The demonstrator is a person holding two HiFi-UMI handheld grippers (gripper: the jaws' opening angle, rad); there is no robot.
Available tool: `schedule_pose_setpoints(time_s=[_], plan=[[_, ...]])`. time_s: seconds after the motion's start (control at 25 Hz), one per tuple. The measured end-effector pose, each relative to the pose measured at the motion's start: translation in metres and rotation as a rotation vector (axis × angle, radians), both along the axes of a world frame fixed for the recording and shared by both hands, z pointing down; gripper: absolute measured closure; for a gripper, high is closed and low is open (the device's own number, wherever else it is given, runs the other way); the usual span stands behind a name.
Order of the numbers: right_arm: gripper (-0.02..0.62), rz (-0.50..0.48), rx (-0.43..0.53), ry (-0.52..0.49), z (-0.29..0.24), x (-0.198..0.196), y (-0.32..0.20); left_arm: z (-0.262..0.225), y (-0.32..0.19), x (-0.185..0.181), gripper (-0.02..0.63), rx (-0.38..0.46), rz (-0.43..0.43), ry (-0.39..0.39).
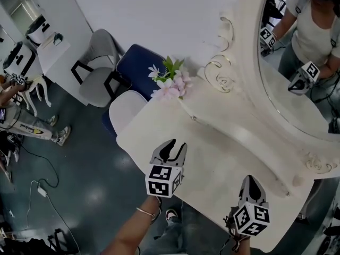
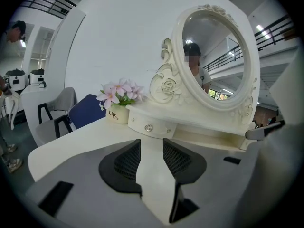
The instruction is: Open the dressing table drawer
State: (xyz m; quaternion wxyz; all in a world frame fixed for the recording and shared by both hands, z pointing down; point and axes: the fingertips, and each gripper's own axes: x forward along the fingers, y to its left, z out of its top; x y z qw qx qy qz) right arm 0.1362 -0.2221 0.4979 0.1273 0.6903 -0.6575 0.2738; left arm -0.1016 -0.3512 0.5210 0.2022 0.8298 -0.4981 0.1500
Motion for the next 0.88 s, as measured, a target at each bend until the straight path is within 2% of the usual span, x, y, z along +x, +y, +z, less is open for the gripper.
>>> schedule_pose_setpoints(time_s=[0.36, 0.88], plan=[[0.588, 0.046, -0.011, 0.008, 0.004, 0.015, 0.000, 0.007, -0.022, 0.003, 0.448, 0.007, 0.027, -0.016], [0.588, 0.089, -0.037, 0.001, 0.020, 0.019, 0.000, 0.022, -0.048, 0.010, 0.448, 0.018, 0.082, -0.079]])
